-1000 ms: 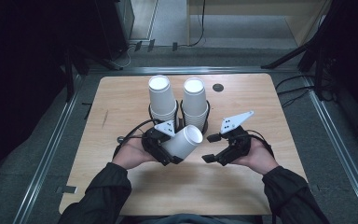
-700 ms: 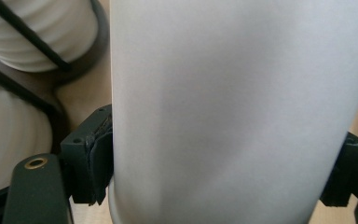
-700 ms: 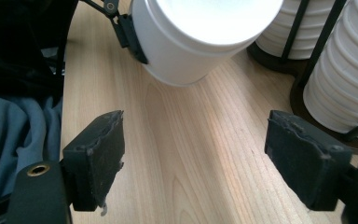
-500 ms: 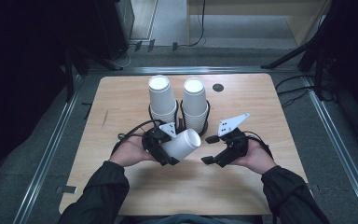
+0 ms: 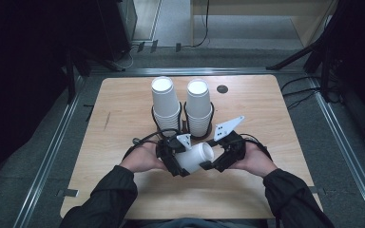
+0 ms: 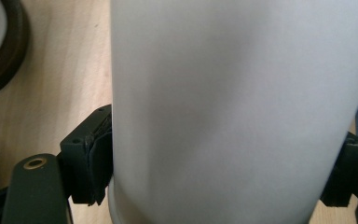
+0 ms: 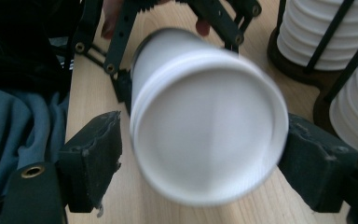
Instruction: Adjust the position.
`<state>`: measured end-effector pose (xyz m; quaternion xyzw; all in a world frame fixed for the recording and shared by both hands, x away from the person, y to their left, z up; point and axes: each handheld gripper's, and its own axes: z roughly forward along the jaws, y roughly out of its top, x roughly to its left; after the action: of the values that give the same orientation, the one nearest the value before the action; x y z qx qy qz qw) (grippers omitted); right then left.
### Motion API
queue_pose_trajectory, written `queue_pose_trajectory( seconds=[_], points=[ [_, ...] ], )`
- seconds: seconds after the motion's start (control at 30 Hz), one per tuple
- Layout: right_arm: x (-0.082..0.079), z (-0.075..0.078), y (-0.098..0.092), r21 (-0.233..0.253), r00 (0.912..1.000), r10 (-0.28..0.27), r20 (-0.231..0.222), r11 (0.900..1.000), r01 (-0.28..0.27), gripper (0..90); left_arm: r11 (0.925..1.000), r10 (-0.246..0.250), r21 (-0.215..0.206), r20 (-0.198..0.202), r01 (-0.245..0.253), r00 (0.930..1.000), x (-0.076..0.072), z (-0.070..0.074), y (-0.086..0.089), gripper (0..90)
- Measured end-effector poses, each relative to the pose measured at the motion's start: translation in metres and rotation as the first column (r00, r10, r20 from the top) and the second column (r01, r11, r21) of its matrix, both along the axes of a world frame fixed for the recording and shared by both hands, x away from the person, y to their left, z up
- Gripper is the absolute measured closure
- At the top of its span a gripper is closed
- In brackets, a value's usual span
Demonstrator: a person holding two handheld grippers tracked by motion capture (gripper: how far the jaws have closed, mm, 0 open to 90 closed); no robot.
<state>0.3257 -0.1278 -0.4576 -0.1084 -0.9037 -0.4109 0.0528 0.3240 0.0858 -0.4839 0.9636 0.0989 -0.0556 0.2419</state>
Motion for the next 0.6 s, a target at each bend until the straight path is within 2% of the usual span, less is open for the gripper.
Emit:
queue_pose_trajectory(
  seconds=[0.17,0.23,0.3,0.33,0.47,0.5,0.53,0.6],
  points=[
    [-0.002,0.0,0.006,-0.021,0.9999,0.013,0.005,1.0,-0.013,23.3,0.9999,-0.012,0.006,-0.002,0.012,0.9999,-0.002,0.0,-0.002,14.1],
    [-0.001,0.0,0.006,-0.017,0.9998,0.017,-0.012,1.0,-0.017,24.6,0.9998,-0.019,-0.005,0.015,0.019,0.9997,-0.003,-0.001,0.0,13.5],
    [0.002,-0.001,0.002,-0.004,0.9981,0.023,-0.058,1.0,-0.023,25.4,0.9996,-0.011,-0.027,0.003,0.011,0.9999,-0.004,0.0,0.001,12.1],
    [0.002,-0.001,0.002,-0.004,0.9981,0.023,-0.058,1.0,-0.023,25.4,0.9996,-0.011,-0.027,0.003,0.011,0.9999,-0.004,0.0,0.001,11.7],
    [0.004,0.002,-0.001,0.014,0.998,0.012,-0.062,1.0,-0.011,25.4,0.9974,0.028,-0.068,0.028,-0.026,0.9992,-0.002,0.002,0.004,7.9],
    [0.004,0.003,-0.002,0.017,0.998,0.007,-0.062,1.0,-0.006,25.8,0.9952,0.056,-0.084,0.057,-0.051,0.9968,-0.004,0.003,0.005,3.0],
    [0.005,0.004,-0.003,0.018,0.9982,0.0,-0.06,1.0,0.001,25.8,0.9941,0.066,-0.09,0.064,-0.06,0.9957,-0.003,0.003,0.007,0.0],
    [0.006,0.004,-0.005,0.022,0.9985,0.0,-0.055,1.0,0.002,25.8,0.9931,0.072,-0.097,0.059,-0.066,0.9957,-0.003,0.004,0.009,0.0]
  ],
)
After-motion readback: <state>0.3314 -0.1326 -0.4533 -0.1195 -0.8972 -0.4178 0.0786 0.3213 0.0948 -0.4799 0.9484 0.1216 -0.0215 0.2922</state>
